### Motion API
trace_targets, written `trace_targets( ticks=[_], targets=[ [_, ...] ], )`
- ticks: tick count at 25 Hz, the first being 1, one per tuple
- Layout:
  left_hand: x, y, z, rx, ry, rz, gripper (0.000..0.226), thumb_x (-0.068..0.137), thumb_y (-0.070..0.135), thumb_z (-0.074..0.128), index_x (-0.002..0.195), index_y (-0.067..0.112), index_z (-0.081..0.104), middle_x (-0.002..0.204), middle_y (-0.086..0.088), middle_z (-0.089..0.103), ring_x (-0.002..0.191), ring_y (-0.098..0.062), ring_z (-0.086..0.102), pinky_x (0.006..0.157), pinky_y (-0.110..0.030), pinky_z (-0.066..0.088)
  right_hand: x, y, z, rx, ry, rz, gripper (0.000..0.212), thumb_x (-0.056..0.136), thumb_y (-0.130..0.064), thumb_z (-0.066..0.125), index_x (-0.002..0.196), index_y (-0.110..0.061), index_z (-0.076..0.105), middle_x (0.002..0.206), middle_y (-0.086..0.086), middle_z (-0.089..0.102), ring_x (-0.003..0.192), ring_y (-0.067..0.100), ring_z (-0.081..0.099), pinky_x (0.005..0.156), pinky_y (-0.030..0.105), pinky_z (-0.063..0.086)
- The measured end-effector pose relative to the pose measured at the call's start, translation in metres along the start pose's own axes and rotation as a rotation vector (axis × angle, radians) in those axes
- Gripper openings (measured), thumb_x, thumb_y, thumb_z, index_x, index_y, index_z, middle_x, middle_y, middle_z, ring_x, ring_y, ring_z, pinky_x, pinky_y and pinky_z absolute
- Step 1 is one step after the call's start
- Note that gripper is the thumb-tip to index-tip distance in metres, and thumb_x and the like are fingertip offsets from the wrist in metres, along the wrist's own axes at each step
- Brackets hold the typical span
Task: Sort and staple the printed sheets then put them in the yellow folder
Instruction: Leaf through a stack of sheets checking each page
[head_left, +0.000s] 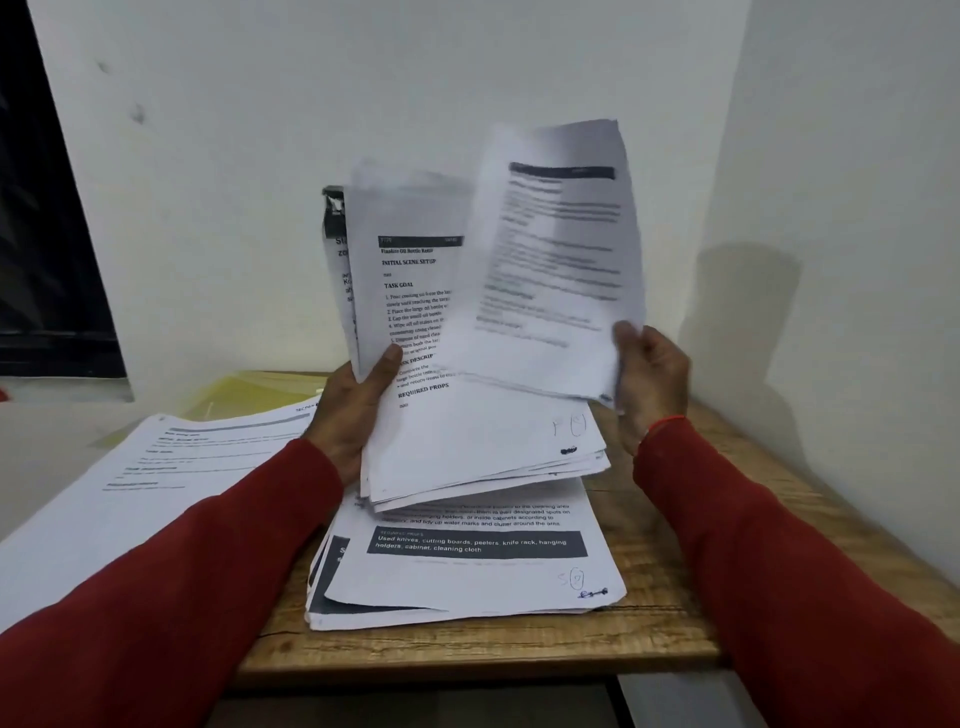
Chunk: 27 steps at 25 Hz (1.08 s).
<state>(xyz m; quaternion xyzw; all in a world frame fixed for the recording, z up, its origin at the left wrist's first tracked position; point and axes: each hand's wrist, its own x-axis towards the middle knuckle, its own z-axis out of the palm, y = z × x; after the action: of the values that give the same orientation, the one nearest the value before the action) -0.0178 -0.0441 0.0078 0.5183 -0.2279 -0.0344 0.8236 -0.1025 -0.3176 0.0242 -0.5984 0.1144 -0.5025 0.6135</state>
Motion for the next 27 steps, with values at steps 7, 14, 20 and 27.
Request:
trace_targets(
  ticks=[7, 14, 20, 27],
  targets=[
    [-0.002, 0.005, 0.001, -0.05, -0.037, 0.051, 0.029, 0.1, 0.018, 0.056, 0.127, 0.01, 0.063, 0.123, -0.009, 0.071, 0.113, -0.024, 0.068, 0.095, -0.036, 0.055, 0.03, -0.002, -0.047, -0.312, 0.291, -0.092, 0.035, 0.091, -0.024, 0.058, 0.119, -0.007, 0.069, 0.112, 0.008, 0.071, 0.099, 0.017, 0.061, 0.094, 0.028, 0.047],
    [0.007, -0.002, -0.008, -0.11, 0.016, -0.042, 0.037, 0.097, 0.026, 0.06, 0.131, 0.011, 0.06, 0.124, -0.01, 0.07, 0.113, -0.028, 0.068, 0.09, -0.045, 0.058, -0.028, -0.015, 0.012, 0.13, -0.428, 0.05, 0.019, 0.098, -0.006, 0.054, 0.107, -0.009, 0.07, 0.104, 0.014, 0.072, 0.086, 0.02, 0.066, 0.08, 0.034, 0.055],
    [0.009, -0.008, -0.007, -0.08, 0.05, -0.044, 0.035, 0.097, 0.025, 0.062, 0.128, 0.01, 0.063, 0.121, -0.009, 0.072, 0.112, -0.027, 0.069, 0.097, -0.045, 0.054, -0.046, -0.024, 0.018, 0.097, -0.574, 0.233, 0.04, 0.097, -0.045, 0.052, 0.119, -0.014, 0.063, 0.108, 0.002, 0.073, 0.091, 0.012, 0.072, 0.075, 0.026, 0.058],
    [0.001, -0.002, -0.001, -0.041, 0.044, 0.007, 0.024, 0.094, 0.024, 0.065, 0.116, 0.014, 0.067, 0.112, -0.005, 0.075, 0.103, -0.022, 0.072, 0.082, -0.035, 0.06, -0.041, -0.017, 0.014, 0.04, -0.352, 0.164, 0.014, 0.085, -0.013, 0.074, 0.084, -0.004, 0.063, 0.079, 0.013, 0.068, 0.068, 0.024, 0.064, 0.061, 0.032, 0.054]
  ],
)
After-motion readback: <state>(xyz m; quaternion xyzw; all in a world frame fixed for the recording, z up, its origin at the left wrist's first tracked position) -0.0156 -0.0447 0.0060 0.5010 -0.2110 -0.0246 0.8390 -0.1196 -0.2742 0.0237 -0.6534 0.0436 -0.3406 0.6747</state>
